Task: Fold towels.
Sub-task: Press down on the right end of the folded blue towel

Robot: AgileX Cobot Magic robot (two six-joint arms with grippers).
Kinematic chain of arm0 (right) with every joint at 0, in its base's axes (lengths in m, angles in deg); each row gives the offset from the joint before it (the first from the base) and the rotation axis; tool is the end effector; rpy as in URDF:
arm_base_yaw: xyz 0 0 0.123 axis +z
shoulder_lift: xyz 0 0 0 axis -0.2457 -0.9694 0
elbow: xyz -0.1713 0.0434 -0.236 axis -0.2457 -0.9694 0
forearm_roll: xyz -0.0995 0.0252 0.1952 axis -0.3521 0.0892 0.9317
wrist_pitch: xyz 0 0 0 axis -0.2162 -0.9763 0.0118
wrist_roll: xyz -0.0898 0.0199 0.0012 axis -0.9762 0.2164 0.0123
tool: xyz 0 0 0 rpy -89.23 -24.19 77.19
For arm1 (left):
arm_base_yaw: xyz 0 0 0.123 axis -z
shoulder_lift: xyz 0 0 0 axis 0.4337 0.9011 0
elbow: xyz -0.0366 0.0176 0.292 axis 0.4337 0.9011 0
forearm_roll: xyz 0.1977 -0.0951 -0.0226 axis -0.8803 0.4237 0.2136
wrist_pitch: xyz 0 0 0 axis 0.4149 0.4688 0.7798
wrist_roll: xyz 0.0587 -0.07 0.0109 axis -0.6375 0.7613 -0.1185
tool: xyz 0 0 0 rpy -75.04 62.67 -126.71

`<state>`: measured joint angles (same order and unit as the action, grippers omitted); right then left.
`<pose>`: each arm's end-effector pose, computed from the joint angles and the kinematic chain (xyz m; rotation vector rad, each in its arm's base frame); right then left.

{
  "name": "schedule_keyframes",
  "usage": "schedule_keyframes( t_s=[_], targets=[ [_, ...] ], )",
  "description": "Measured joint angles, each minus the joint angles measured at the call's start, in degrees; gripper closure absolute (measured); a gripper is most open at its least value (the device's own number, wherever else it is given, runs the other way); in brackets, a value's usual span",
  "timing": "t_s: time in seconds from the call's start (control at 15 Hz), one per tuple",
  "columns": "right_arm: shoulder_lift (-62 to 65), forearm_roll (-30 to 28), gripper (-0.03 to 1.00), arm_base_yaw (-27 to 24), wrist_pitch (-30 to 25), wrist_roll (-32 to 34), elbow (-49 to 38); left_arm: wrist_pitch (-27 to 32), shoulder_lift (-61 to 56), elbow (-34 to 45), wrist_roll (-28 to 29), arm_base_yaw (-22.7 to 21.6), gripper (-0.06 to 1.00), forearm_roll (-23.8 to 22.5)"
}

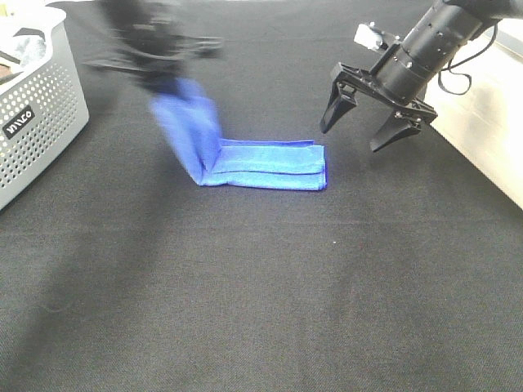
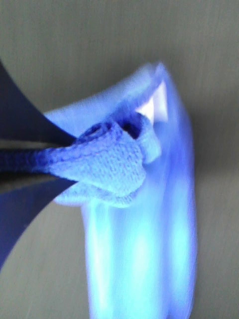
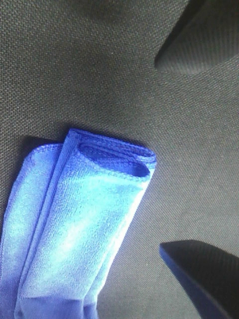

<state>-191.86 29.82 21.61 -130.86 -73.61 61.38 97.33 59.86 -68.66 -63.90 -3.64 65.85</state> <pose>0.4440 0.1009 0.1894 -0.0785 2.9058 0.7536 0.4415 -0.1991 0.2316 0.1143 2.8424 -0.4581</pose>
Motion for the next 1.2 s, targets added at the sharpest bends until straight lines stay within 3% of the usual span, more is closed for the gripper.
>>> schedule_keyframes(
  t_s=[0.2, 0.47, 0.73, 0.8, 1.07, 1.2],
  targets=[
    [2.3, -2.8, 0.12, 0.0, -0.1, 0.2, 0.0, -7.2, 2.2, 0.0, 3.8, 4.4, 0.88, 5.0],
    [4.0, -12.4, 0.12, 0.0, -1.5, 5.7, 0.1, -15.4, 6.6, 0.0, 6.5, 6.7, 0.84, 13.1],
    [4.0, -13.4, 0.12, 0.0, -2.2, 6.4, 0.1, -19.9, 7.5, 0.0, 6.6, 8.3, 0.32, 17.4],
    [4.0, -13.5, 0.12, 0.0, -2.2, 6.6, 0.1, -20.2, 7.5, 0.0, 6.6, 8.3, 0.24, 18.0],
    [4.0, -12.5, 0.12, 0.0, -2.2, 7.0, 0.1, -21.2, 5.9, 0.0, 6.6, 5.3, 0.19, 16.9],
    [4.0, -6.5, 0.12, -0.1, -2.2, 5.6, 0.1, -20.9, 3.5, 0.0, 6.6, 1.4, 0.19, 15.1]
  ],
)
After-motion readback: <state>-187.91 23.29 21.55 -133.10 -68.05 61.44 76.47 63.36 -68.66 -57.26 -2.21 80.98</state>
